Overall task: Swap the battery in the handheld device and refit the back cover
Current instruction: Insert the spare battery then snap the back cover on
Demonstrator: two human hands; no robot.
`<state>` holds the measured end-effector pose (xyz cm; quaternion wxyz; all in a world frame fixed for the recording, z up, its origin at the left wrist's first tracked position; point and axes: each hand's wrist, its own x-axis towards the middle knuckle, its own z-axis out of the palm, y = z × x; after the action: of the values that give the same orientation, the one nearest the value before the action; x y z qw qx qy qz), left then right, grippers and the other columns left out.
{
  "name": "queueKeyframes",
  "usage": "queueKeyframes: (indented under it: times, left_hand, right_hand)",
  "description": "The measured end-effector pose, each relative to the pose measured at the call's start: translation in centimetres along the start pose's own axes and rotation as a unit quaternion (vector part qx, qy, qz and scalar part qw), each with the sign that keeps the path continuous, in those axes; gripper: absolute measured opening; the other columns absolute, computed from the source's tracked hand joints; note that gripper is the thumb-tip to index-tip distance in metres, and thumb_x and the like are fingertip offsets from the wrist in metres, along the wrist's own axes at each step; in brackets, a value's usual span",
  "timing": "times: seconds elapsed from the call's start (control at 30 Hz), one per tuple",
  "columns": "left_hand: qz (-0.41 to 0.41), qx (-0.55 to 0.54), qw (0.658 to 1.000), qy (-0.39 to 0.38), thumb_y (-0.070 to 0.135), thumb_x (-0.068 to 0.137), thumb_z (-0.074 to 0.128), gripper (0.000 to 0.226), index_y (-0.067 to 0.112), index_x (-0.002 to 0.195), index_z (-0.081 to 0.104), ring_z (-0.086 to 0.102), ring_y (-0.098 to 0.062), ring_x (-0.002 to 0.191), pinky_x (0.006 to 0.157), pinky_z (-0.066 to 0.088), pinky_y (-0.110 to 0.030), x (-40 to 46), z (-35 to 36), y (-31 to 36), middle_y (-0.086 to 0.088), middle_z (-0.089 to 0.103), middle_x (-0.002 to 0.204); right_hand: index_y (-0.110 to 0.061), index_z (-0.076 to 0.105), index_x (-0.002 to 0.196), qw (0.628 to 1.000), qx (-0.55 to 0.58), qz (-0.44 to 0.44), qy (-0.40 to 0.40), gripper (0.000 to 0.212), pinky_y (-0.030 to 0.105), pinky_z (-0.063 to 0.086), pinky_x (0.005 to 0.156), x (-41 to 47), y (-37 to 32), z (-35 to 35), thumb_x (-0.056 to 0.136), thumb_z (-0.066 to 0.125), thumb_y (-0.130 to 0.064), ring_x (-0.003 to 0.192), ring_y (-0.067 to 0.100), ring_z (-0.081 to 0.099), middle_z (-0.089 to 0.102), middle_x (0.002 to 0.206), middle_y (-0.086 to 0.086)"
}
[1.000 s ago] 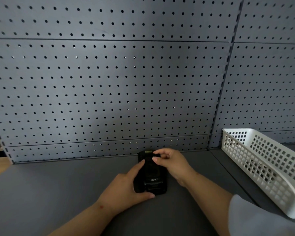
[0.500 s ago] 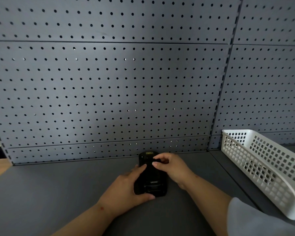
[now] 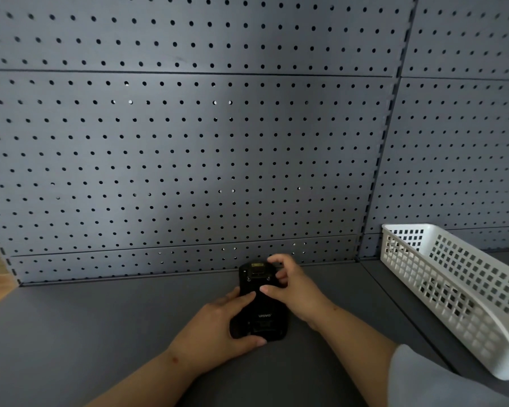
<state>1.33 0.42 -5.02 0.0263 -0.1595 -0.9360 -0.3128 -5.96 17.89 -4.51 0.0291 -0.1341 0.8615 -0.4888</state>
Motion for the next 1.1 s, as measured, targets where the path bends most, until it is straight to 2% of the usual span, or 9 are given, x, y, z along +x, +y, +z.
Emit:
queueKeyframes:
  times: [0.07, 0.13, 0.3, 0.4, 0.53, 0.67, 0.83, 0.97, 1.1]
  left_hand:
    - [0.002, -0.004, 1.0, 0.0, 0.084, 0.042, 0.053, 0.109, 0.037, 0.138, 0.03, 0.018, 0.009, 0.126, 0.103, 0.013, -0.006, 0.0, -0.1, 0.1, 0.0, 0.028, 0.151]
    - [-0.003, -0.013, 1.0, -0.002, 0.089, 0.038, 0.044, 0.112, 0.037, 0.137, 0.032, 0.02, 0.006, 0.129, 0.103, 0.014, -0.007, 0.0, -0.2, 0.0, 0.0, 0.028, 0.151]
    - [-0.002, -0.012, 1.0, 0.003, 0.089, 0.038, 0.042, 0.112, 0.036, 0.137, 0.033, 0.016, 0.009, 0.125, 0.103, 0.013, -0.008, 0.0, -0.2, 0.2, 0.0, 0.026, 0.152]
    - [0.001, 0.0, 1.0, 0.0, 0.085, 0.042, 0.052, 0.109, 0.035, 0.137, 0.032, 0.015, 0.008, 0.127, 0.102, 0.011, -0.006, 0.0, -0.2, 0.4, 0.0, 0.026, 0.152]
    - [-0.015, 0.009, 1.0, -0.003, 0.09, 0.039, 0.044, 0.114, 0.036, 0.138, 0.03, 0.023, -0.003, 0.137, 0.107, 0.017, -0.012, -0.1, 0.0, 0.5, 0.002, 0.024, 0.153]
    - [-0.016, 0.022, 1.0, 0.004, 0.084, 0.047, 0.049, 0.106, 0.036, 0.139, 0.029, 0.024, -0.004, 0.137, 0.107, 0.018, -0.014, -0.1, 0.2, 0.5, 0.002, 0.024, 0.153]
    - [-0.012, 0.029, 1.0, 0.0, 0.078, 0.052, 0.054, 0.101, 0.034, 0.139, 0.028, 0.023, -0.004, 0.138, 0.105, 0.015, -0.01, -0.1, 0.3, 0.6, 0.001, 0.024, 0.153]
    - [-0.012, 0.037, 0.999, 0.01, 0.06, 0.07, 0.062, 0.082, 0.035, 0.14, 0.027, 0.024, -0.005, 0.138, 0.106, 0.018, -0.014, 0.0, 0.4, 0.5, 0.003, 0.021, 0.154]
    - [-0.009, 0.042, 0.999, 0.012, 0.059, 0.07, 0.063, 0.081, 0.034, 0.14, 0.028, 0.024, -0.004, 0.138, 0.108, 0.019, -0.016, 0.0, 0.5, 0.4, 0.002, 0.023, 0.154]
  right_hand:
    - [-0.023, 0.039, 0.128, 1.0, 0.004, 0.017, -0.004, 0.057, 0.028, 0.043, 0.093, 0.0, -0.2, -0.1, 0.08, 0.068, -0.021, 0.107, 0.015, 0.049, 0.045, 0.117, 0.003]
    - [-0.017, 0.037, 0.132, 1.0, -0.002, 0.025, -0.006, 0.061, 0.028, 0.042, 0.095, 0.1, -0.2, -0.1, 0.08, 0.068, -0.022, 0.106, 0.013, 0.049, 0.047, 0.122, 0.006]
    - [-0.021, 0.044, 0.131, 0.991, -0.125, -0.031, -0.024, 0.053, 0.025, 0.04, 0.095, 0.0, -0.1, -0.7, 0.084, 0.063, -0.035, 0.114, 0.015, 0.051, 0.049, 0.131, 0.007]
    - [-0.024, 0.044, 0.134, 0.972, -0.22, -0.075, -0.037, 0.05, 0.023, 0.037, 0.097, -0.3, -0.2, -1.3, 0.088, 0.053, -0.043, 0.12, 0.017, 0.047, 0.048, 0.13, 0.005]
    - [-0.026, 0.043, 0.134, 0.936, -0.329, -0.124, -0.025, 0.048, 0.028, 0.038, 0.1, -0.7, -0.2, -1.6, 0.091, 0.041, -0.048, 0.12, 0.017, 0.044, 0.05, 0.127, 0.002]
    - [-0.028, 0.043, 0.132, 0.901, -0.403, -0.158, -0.004, 0.049, 0.03, 0.034, 0.098, -0.7, -0.1, -1.8, 0.092, 0.032, -0.053, 0.118, 0.017, 0.042, 0.05, 0.124, -0.001]
    - [-0.027, 0.046, 0.126, 0.885, -0.43, -0.175, 0.01, 0.073, 0.03, 0.032, 0.098, -0.7, 0.0, -1.7, 0.076, 0.007, -0.064, 0.116, 0.016, 0.042, 0.05, 0.119, -0.002]
    - [-0.023, 0.05, 0.121, 0.882, -0.435, -0.182, 0.021, 0.074, 0.03, 0.031, 0.097, -0.6, -0.1, -1.5, 0.076, 0.007, -0.063, 0.114, 0.017, 0.044, 0.051, 0.116, -0.001]
    - [-0.016, 0.056, 0.112, 0.891, -0.419, -0.173, 0.026, 0.076, 0.03, 0.032, 0.098, -0.7, -0.6, -1.1, 0.075, 0.01, -0.063, 0.111, 0.019, 0.046, 0.053, 0.112, 0.001]
